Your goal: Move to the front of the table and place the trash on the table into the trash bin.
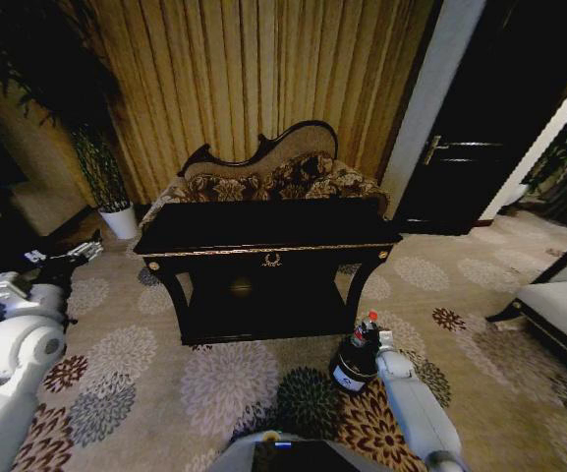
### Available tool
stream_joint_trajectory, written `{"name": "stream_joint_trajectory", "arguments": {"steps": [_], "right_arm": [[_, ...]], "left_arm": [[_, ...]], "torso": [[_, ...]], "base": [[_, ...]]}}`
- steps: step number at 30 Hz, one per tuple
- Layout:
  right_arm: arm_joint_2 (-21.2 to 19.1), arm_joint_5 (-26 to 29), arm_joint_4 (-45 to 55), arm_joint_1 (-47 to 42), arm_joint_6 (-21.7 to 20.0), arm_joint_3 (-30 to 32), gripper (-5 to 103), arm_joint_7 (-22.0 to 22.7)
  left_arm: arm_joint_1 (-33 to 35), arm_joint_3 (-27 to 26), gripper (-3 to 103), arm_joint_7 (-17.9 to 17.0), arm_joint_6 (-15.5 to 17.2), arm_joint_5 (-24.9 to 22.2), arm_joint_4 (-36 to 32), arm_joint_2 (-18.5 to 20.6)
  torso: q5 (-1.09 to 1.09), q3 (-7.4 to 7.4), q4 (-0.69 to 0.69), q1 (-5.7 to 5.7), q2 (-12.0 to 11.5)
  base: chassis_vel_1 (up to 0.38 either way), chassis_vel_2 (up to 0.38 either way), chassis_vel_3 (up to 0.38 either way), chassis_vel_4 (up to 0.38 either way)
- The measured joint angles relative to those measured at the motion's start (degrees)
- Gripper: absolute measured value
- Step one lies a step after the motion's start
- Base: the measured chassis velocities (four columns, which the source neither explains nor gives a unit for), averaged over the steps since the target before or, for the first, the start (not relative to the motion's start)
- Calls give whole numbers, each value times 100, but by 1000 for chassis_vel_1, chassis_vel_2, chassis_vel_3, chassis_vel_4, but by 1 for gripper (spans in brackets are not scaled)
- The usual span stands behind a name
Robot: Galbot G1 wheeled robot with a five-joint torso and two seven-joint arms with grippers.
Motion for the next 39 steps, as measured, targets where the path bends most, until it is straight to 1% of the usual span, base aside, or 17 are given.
{"name": "stream_joint_trajectory", "arguments": {"steps": [3, 5, 11, 13, 14, 16, 17, 21, 25, 28, 30, 31, 33, 34, 36, 37, 39], "right_arm": [[-52, -18, 65, -7, -2, 13, 30, 0], [-89, -38, 116, -26, -4, 16, 35, 0], [-186, -43, 259, -107, -15, 22, 57, 1], [-205, -38, 284, -126, -15, 38, 67, 0], [-205, -38, 284, -126, -15, 38, 67, 0], [-207, -8, 338, -151, -15, 44, 79, 1], [-207, -8, 338, -151, -15, 44, 79, 1], [-245, 187, 581, -187, -30, 44, 98, 1], [-345, 594, 1099, -343, -50, 46, 100, 1], [-453, 880, 1781, -552, -26, 46, 100, 2], [-577, 1234, 2756, -794, -21, 4, 100, 2], [-577, 1234, 2756, -794, -21, 4, 100, 2], [-701, 1785, 3664, -1000, -58, -115, 100, 3], [-701, 1785, 3664, -1000, -58, -115, 100, 3], [-781, 2493, 4520, -1159, -250, -223, 100, 2], [-781, 2493, 4520, -1159, -250, -223, 100, 2], [-860, 2826, 5334, -1337, -375, -242, 100, 3]], "left_arm": [[-25, 7, 100, 0, 0, -1, -6, 0], [-38, 21, 100, 0, 0, -2, -12, 1], [-83, 63, 100, 1, 6, -3, 1, -2], [-114, 67, 100, -1, 10, -10, 23, 3], [-114, 67, 100, -1, 10, -10, 23, 3], [-134, 68, 100, -2, 13, -20, 29, 12], [-134, 68, 100, -2, 13, -20, 29, 12], [-152, 77, 100, -6, 13, -27, 37, 24], [-152, 74, 100, -7, 13, -28, 43, 17], [-152, 91, 100, -8, 12, -12, 42, -9], [-151, 137, 100, -9, 12, 5, 5, -32], [-151, 137, 100, -9, 12, 5, 5, -32], [-177, 196, 100, -13, 15, 45, -25, -48], [-177, 196, 100, -13, 15, 45, -25, -48], [-185, 233, 100, -18, 19, 69, -52, -58], [-185, 233, 100, -18, 19, 69, -52, -58], [-173, 245, 100, -19, 21, 74, -62, -60]], "torso": [[1, 0, 0, 0, 0], [-1, 0, 1, 0, 0], [0, 0, 0, 0, 0], [0, 0, 0, 0, 0], [0, 0, 0, 0, 0], [0, 0, 0, 0, 0], [0, 0, 0, 0, 0], [1, 0, 1, 0, 0], [1, 0, 1, 0, 0], [1, 0, 0, 0, 0], [0, 0, 0, 0, 0], [0, 0, 0, 0, 0], [-1, 0, 2, 0, 0], [-1, 0, 2, 0, 0], [1, -1, 1, 0, 0], [1, -1, 1, 0, 0], [-1, -1, 2, 0, 0]], "base": [[0, 0, 0, 0], [0, 0, 0, 0], [0, 0, 0, 0], [0, 0, 0, 0], [0, 0, 0, 0], [0, 0, 0, 0], [0, 0, 0, 0], [0, 0, 0, 0], [0, 0, 0, 0], [0, 0, 0, 0], [0, 0, 0, 0], [0, 0, 0, 0], [0, 0, 0, 0], [0, 0, 0, 0], [0, 0, 0, 0], [0, 0, 0, 0], [0, 0, 0, 0]]}}
